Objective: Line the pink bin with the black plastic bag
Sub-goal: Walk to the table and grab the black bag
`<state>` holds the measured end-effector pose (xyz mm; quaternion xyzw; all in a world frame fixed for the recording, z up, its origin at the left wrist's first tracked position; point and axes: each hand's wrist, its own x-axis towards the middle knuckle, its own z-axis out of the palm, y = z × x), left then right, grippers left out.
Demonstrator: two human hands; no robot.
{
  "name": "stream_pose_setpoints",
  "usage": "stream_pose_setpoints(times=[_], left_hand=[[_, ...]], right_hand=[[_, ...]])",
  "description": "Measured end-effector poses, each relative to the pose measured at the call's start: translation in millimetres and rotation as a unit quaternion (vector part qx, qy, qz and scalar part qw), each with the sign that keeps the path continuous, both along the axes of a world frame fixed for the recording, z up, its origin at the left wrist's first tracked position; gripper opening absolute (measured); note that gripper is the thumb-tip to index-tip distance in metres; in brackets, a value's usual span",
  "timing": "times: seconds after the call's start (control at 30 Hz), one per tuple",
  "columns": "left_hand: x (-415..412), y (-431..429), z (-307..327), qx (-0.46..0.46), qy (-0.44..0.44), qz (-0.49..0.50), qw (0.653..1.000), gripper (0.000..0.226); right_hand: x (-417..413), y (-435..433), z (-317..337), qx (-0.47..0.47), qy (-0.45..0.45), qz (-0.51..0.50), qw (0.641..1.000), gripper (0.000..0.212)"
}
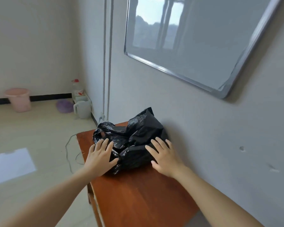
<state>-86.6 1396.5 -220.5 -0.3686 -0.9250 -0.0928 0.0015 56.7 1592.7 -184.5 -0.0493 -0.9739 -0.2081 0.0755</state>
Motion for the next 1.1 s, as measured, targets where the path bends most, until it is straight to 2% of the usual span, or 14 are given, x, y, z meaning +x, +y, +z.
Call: stream_pose_setpoints(times=[0.1,0.17,0.37,0.47,0.6,0.73,0.83,0.93,1.1], left_hand=[[-29,21,-1,-0.003,-0.015,-0.007,1.000,0.084],[-48,39,-5,-0.010,-0.049,-0.014,0.999,0.102],[-98,97,-27,-0.056,-0.126,-0.059,0.989,0.136],[-122,118,-40,-0.067,-0.128,-0.067,0.987,0.118],[-151,140,-56,-0.072,-0.142,-0.065,0.985,0.113],[-152,154,-71,-0.086,-0.177,-0.078,0.977,0.099],[-146,160,-71,-0.082,-0.169,-0.081,0.979,0.069],[-141,157,-64,-0.032,-0.163,-0.071,0.984,0.035],[-126,127,-30,0.097,-0.159,0.000,0.983,0.024]], right_hand=[[-46,7,14,-0.007,-0.019,0.000,1.000,0.068],[-83,19,21,-0.007,-0.022,0.030,0.999,0.068],[-180,55,15,-0.005,-0.122,0.041,0.992,0.069],[-199,78,-3,-0.016,-0.175,0.010,0.984,0.074],[-185,109,-29,-0.068,-0.219,-0.066,0.971,0.082],[-164,126,-42,-0.120,-0.185,-0.093,0.971,0.077],[-153,135,-39,-0.178,-0.153,-0.098,0.967,0.067],[-142,137,-28,-0.248,-0.125,-0.105,0.955,0.062],[-123,134,-6,-0.360,-0.060,-0.077,0.928,0.055]])
